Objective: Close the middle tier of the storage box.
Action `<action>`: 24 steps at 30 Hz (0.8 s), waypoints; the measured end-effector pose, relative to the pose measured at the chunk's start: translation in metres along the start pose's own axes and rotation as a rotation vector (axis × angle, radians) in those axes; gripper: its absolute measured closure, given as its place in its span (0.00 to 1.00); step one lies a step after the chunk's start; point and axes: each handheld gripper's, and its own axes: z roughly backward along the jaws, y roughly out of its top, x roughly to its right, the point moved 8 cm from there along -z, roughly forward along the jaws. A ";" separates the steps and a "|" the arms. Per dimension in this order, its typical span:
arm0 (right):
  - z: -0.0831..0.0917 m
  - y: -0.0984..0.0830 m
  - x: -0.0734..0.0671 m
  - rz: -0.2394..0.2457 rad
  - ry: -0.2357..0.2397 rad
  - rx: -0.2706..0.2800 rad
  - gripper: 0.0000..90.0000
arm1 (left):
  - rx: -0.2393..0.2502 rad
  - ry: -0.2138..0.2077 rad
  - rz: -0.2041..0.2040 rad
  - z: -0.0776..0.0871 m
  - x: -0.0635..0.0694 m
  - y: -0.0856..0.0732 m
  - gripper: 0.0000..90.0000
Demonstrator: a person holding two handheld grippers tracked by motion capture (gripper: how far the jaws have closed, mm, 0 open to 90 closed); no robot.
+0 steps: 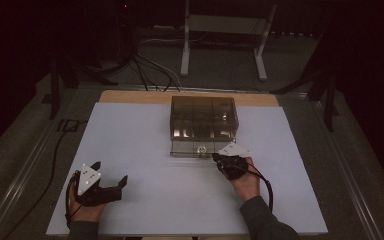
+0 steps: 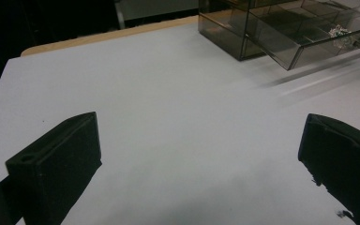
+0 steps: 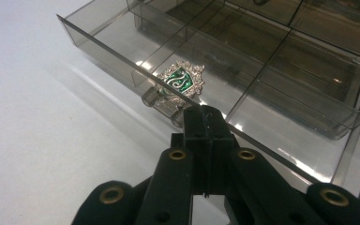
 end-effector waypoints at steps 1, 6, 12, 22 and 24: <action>-0.002 0.000 0.000 0.002 -0.001 -0.006 1.00 | 0.000 -0.001 0.000 0.000 0.000 0.000 0.01; -0.004 -0.001 0.000 0.008 0.001 -0.010 1.00 | 0.000 0.000 0.001 0.000 0.000 0.000 0.01; -0.010 -0.005 -0.001 0.019 0.004 -0.033 1.00 | 0.000 -0.001 0.000 0.000 0.000 0.000 0.01; -0.017 -0.010 -0.001 0.019 0.005 -0.067 1.00 | 0.000 0.000 0.001 0.000 0.000 0.000 0.01; -0.018 -0.010 -0.001 0.019 0.005 -0.069 1.00 | 0.000 0.000 0.001 0.000 0.000 0.000 0.01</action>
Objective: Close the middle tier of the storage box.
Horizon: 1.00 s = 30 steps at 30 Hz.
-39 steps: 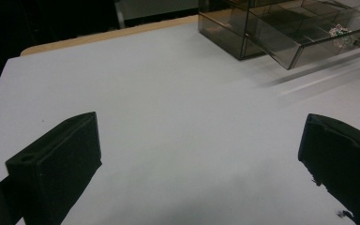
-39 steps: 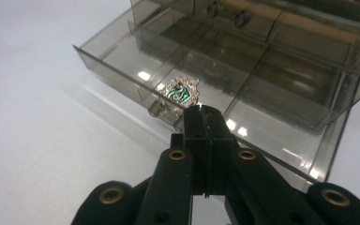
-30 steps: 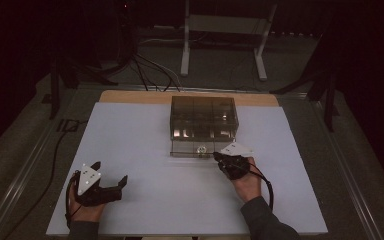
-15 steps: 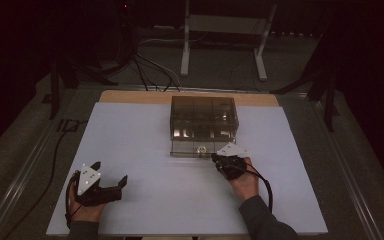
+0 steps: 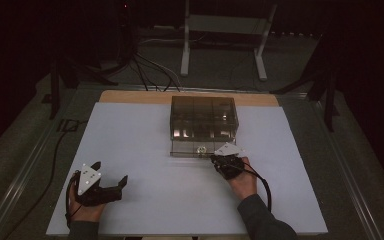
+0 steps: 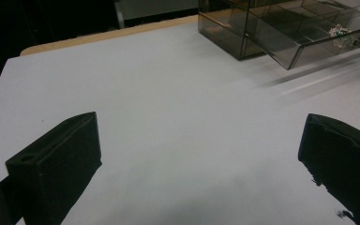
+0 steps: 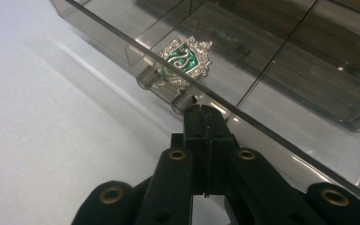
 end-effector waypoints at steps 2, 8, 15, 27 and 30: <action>-0.001 0.000 -0.001 0.004 -0.002 -0.001 1.00 | 0.000 0.000 -0.001 0.000 0.000 0.000 0.01; 0.000 0.002 0.000 0.002 -0.004 0.007 1.00 | 0.000 0.001 -0.001 0.000 0.000 0.000 0.01; 0.001 0.005 0.003 -0.010 -0.012 0.015 1.00 | 0.000 0.001 -0.001 0.000 0.000 0.000 0.01; -0.001 0.008 0.005 -0.028 -0.020 0.024 1.00 | 0.001 0.001 -0.001 0.000 0.000 0.000 0.01; -0.002 0.009 0.005 -0.026 -0.020 0.023 1.00 | 0.001 0.000 -0.002 0.000 0.000 0.000 0.01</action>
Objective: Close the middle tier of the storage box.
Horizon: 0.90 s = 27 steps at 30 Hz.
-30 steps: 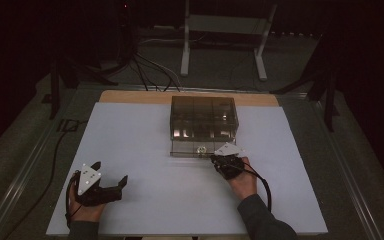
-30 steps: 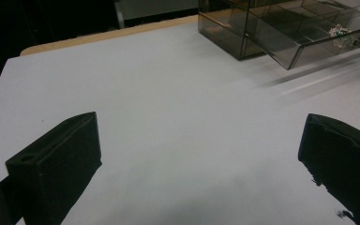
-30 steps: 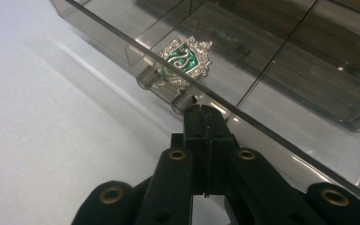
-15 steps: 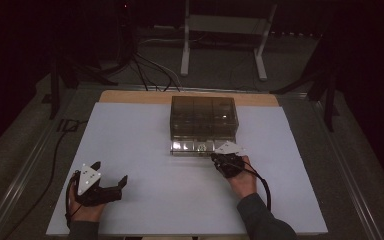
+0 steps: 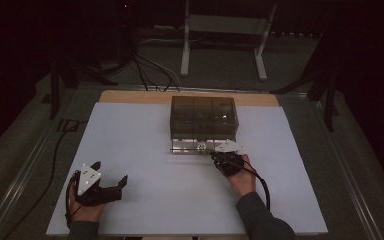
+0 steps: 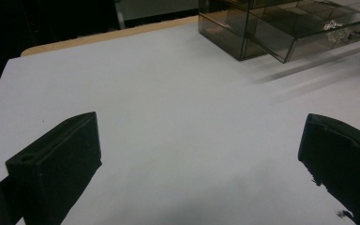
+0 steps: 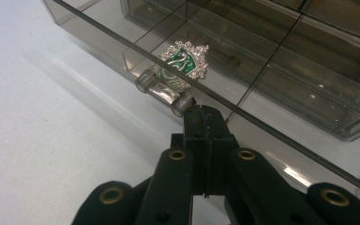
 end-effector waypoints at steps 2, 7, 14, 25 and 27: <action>0.000 0.000 0.000 0.002 -0.002 0.002 1.00 | 0.000 0.000 0.000 0.000 0.000 0.000 0.01; -0.001 0.001 0.000 -0.002 -0.005 0.003 1.00 | 0.002 0.001 0.002 0.000 0.000 0.000 0.01; -0.001 0.003 0.000 -0.005 -0.006 0.004 1.00 | 0.001 0.000 0.000 0.000 0.000 0.000 0.01; -0.002 0.005 0.001 -0.018 -0.010 0.007 1.00 | 0.000 -0.001 0.000 0.000 0.000 0.000 0.01; -0.002 0.005 0.000 -0.024 -0.009 0.007 1.00 | 0.000 -0.001 0.000 0.000 0.000 0.000 0.01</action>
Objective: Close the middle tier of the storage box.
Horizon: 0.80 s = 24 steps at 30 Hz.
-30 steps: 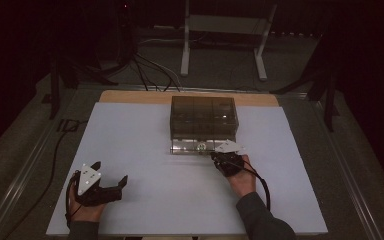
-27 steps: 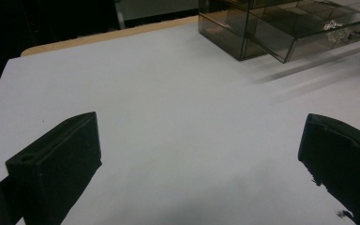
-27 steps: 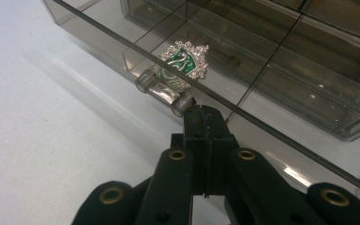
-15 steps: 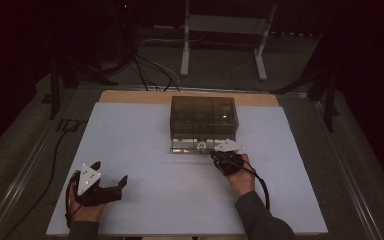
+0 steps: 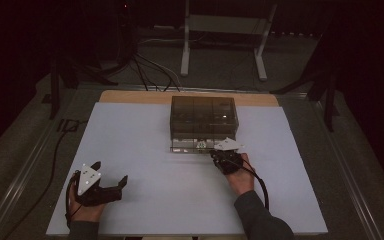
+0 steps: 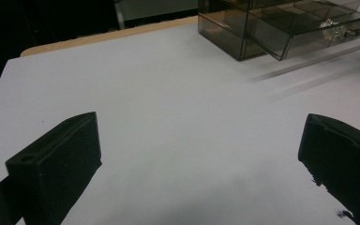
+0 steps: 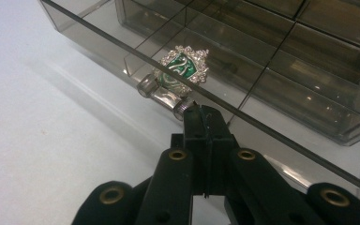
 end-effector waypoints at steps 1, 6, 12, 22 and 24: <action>0.000 0.000 0.000 0.000 0.000 0.001 1.00 | 0.000 0.000 -0.001 0.000 0.000 0.000 0.01; -0.002 0.001 -0.001 -0.013 -0.003 0.003 1.00 | 0.000 0.000 -0.001 0.000 0.000 0.000 0.01; -0.002 0.002 0.000 -0.019 -0.004 0.003 1.00 | 0.000 0.000 -0.001 0.000 0.000 0.000 0.01; -0.002 0.005 0.002 -0.023 -0.007 0.007 1.00 | -0.001 0.000 -0.002 0.000 0.001 0.000 0.01; -0.002 0.006 0.001 -0.028 -0.007 0.008 1.00 | -0.001 0.000 -0.001 0.000 0.001 0.000 0.01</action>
